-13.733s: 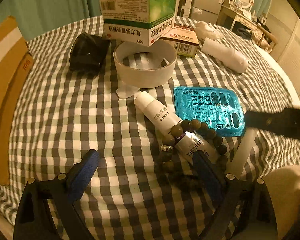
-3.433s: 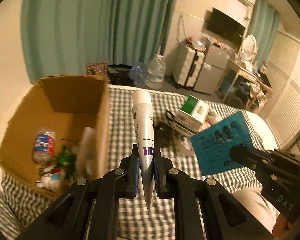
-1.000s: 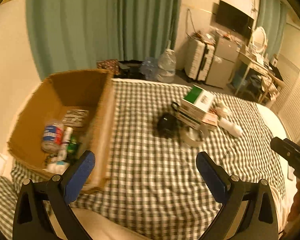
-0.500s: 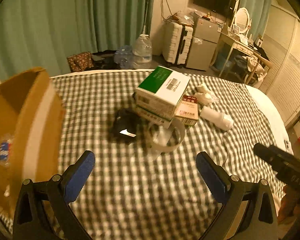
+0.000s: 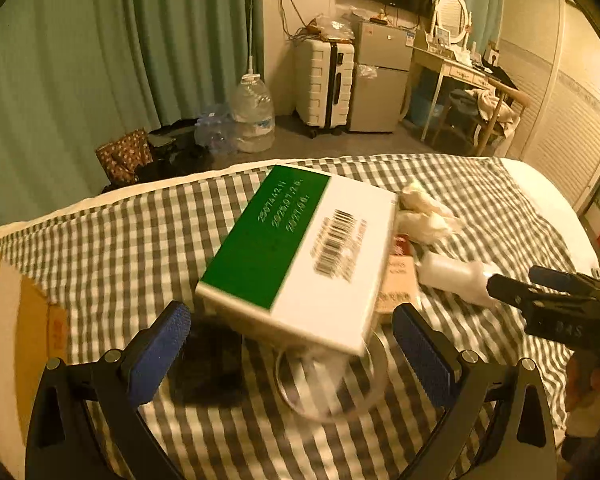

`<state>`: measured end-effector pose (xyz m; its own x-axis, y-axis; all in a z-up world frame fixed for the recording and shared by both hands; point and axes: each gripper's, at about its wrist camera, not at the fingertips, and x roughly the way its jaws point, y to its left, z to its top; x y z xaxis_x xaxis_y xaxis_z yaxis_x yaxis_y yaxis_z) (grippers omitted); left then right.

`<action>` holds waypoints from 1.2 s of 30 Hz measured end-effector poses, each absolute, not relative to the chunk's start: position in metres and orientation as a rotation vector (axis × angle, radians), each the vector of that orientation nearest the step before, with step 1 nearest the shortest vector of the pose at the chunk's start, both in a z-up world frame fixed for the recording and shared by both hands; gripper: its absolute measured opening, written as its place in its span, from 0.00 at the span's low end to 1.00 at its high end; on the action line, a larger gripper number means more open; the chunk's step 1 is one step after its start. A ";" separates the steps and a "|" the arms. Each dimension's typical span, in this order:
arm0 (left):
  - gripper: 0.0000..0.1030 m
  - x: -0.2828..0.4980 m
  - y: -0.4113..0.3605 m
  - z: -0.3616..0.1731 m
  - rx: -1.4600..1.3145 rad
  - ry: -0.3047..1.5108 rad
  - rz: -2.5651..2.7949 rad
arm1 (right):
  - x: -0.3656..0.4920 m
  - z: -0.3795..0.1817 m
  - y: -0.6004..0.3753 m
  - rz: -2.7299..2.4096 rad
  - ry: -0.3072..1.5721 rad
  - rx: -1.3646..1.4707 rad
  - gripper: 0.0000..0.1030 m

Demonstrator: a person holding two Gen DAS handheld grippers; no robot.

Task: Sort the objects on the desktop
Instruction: 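Grasp the green-and-white medicine box with the left gripper while the right grasps the white bottle, then carry the medicine box and white bottle over the cardboard box with both grippers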

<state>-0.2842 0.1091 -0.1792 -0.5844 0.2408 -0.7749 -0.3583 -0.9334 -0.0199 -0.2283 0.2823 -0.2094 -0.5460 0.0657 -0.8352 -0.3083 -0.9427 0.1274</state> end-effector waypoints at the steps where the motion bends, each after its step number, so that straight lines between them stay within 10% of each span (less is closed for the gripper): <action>1: 1.00 -0.288 0.110 -0.181 -1.210 0.185 2.512 | -0.235 -0.213 0.285 2.553 0.393 -1.372 0.90; 12: 1.00 -0.312 0.115 -0.195 -1.149 0.189 2.498 | -0.270 -0.254 0.272 2.618 0.158 -1.549 0.90; 17: 0.81 -0.309 0.114 -0.189 -1.165 0.194 2.482 | -0.258 -0.256 0.265 2.615 0.124 -1.574 0.59; 36: 0.80 -0.200 0.076 -0.069 -1.110 0.105 2.559 | -0.147 -0.131 0.227 2.757 0.299 -1.380 0.58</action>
<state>-0.1997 0.0760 -0.0686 -0.6326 0.2858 -0.7198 -0.3437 -0.9365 -0.0698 -0.1474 0.2274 -0.1311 -0.6022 -0.0469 -0.7969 -0.1252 -0.9804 0.1523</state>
